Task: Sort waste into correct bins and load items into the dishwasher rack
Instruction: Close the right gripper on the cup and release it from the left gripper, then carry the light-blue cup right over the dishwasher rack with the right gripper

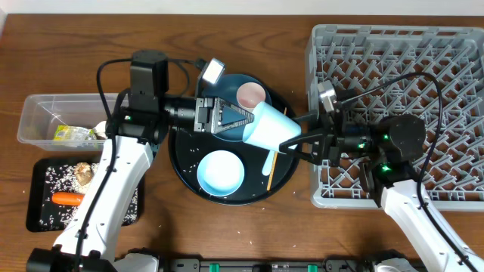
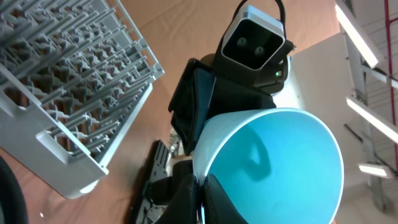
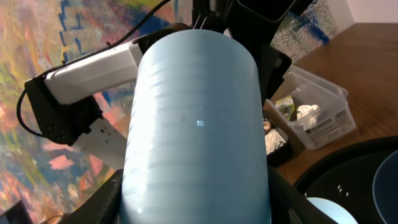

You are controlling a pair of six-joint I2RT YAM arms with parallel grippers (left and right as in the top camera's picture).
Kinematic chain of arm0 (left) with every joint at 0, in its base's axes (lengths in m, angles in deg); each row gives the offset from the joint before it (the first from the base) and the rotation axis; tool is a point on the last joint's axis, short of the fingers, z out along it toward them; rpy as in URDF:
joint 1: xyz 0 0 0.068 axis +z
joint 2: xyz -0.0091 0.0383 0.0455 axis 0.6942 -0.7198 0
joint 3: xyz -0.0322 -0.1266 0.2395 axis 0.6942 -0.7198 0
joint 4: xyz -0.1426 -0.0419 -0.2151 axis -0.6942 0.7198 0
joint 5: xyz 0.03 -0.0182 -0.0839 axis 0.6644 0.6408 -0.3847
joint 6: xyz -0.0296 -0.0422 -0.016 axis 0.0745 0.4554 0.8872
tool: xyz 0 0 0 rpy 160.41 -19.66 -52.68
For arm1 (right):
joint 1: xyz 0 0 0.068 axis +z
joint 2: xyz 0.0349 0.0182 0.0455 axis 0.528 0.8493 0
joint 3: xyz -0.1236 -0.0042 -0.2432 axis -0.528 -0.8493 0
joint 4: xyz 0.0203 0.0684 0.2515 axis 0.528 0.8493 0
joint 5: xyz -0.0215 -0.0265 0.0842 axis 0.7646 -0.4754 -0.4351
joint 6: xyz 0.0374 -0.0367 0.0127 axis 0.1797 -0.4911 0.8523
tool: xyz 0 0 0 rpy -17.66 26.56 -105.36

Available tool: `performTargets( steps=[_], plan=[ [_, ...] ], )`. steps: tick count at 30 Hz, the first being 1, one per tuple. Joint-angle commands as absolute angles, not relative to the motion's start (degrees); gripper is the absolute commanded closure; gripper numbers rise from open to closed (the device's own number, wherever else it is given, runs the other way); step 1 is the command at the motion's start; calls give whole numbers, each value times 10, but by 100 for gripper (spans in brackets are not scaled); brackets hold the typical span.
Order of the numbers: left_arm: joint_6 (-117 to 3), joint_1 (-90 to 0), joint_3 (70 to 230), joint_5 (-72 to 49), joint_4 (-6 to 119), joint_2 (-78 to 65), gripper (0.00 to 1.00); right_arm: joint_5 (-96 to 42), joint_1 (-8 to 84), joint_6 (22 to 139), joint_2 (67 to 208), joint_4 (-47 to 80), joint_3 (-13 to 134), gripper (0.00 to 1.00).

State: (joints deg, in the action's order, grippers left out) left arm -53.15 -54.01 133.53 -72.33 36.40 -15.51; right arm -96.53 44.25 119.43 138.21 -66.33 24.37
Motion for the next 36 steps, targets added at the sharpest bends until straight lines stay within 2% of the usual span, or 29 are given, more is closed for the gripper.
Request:
performTargets(
  steps=[1, 8, 24, 30, 36],
  plan=[
    [-568, -548, 1341, -740, 400, -157, 94, -936, 427, 1192, 1376, -667, 259, 74],
    [-637, -548, 1341, -739, 479, -157, 94, -925, 424, 1192, 1376, -667, 259, 75],
    [-640, -581, 1341, -739, 482, -157, 94, -910, 423, 1191, 1376, -669, 260, 76],
    [-640, -528, 1341, -685, 474, -157, 94, -945, 391, 1204, 1376, -669, 278, 82],
    [-643, -476, 1341, -682, 494, -157, 94, -1016, 310, 1266, 1376, -667, 346, 85]
  ],
)
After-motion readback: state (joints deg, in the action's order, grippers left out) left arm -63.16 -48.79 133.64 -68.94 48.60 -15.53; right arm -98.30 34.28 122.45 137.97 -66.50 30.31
